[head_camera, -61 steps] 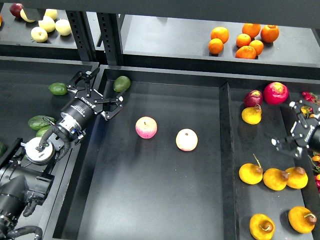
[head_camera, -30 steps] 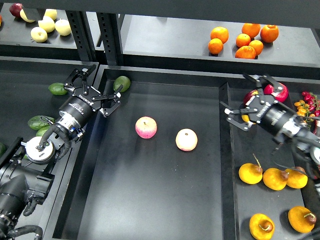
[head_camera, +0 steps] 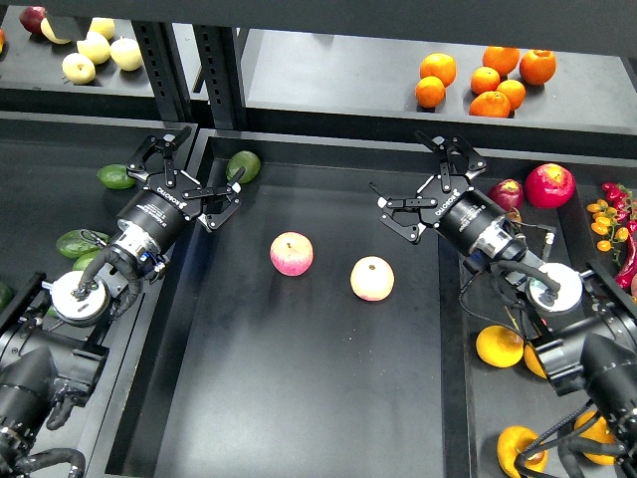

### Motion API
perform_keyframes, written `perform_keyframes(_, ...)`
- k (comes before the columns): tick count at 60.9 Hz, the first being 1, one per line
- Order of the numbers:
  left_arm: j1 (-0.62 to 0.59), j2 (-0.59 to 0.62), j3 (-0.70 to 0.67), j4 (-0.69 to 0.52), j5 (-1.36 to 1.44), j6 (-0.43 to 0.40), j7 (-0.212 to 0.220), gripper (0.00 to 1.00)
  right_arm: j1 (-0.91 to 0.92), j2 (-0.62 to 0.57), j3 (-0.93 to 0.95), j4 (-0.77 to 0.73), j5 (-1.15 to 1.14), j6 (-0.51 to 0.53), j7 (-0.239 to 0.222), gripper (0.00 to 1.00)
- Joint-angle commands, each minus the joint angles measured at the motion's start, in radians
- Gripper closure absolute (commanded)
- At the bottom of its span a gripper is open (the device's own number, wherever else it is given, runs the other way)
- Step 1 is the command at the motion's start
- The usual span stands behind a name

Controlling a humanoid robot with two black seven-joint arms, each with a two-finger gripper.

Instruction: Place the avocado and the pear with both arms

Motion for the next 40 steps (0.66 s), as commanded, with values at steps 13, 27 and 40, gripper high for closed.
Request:
perform_keyframes(13,-0.008,0.0,0.001,0.001,0.0,0.0,0.0,0.01,0.054,0.0,0.039,-0.082,-0.061,0.0,0.035,0.0)
perform_keyframes(27,-0.022,0.0,0.001,0.009,0.0,0.0,-0.003,0.01,0.053,0.0,0.042,-0.081,-0.059,0.0,0.038,0.0)
perform_keyframes(40,-0.043,0.0,0.001,0.027,0.0,0.0,-0.005,0.01,0.054,0.0,0.042,-0.078,-0.059,0.0,0.041,0.0)
